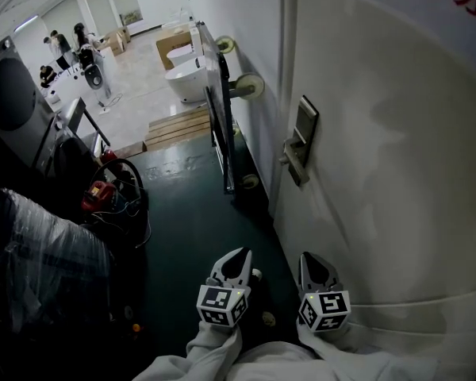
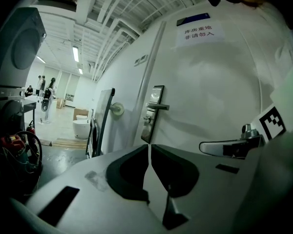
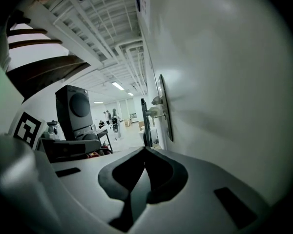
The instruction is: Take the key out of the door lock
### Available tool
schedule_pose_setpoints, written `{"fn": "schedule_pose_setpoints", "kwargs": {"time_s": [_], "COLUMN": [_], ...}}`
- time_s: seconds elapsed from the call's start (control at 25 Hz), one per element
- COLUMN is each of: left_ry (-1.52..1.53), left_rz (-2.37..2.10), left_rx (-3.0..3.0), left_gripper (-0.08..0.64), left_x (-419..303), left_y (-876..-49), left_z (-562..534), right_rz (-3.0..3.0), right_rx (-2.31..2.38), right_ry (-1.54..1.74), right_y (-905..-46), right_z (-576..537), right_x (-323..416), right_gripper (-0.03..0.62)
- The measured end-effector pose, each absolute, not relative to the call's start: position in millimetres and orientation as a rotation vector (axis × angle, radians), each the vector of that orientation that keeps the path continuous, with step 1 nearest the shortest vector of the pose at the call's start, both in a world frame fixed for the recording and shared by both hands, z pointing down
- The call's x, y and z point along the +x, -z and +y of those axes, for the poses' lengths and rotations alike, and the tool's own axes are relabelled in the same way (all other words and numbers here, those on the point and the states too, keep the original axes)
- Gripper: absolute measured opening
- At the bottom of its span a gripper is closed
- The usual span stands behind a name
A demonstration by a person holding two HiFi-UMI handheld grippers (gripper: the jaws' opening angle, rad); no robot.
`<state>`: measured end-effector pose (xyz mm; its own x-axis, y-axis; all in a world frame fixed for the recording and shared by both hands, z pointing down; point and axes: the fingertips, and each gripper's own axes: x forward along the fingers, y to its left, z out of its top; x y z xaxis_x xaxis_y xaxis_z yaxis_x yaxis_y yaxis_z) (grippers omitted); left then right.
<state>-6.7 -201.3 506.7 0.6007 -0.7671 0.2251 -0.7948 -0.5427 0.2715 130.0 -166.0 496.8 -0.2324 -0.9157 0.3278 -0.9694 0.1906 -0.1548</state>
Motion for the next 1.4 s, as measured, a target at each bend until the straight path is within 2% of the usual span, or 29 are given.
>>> {"fn": "schedule_pose_setpoints", "kwargs": {"time_s": [0.76,1.4], "left_ry": [-0.177,-0.131], "left_rz": [-1.015,-0.670], "left_rx": [2.586,2.577], "left_gripper": [0.028,0.029], "left_x": [16.7,43.9], "left_y": [-499.6,-502.5], "left_z": [-325.7,-397.8], "right_rz": [-2.113,-1.768], "right_rx": [2.095,2.422], "right_ry": [-0.527,-0.527], "right_y": [-488.2,-485.6], "right_z": [-258.1,-272.6], "right_x": [152.8,174.9], "right_gripper": [0.052,0.052]}}
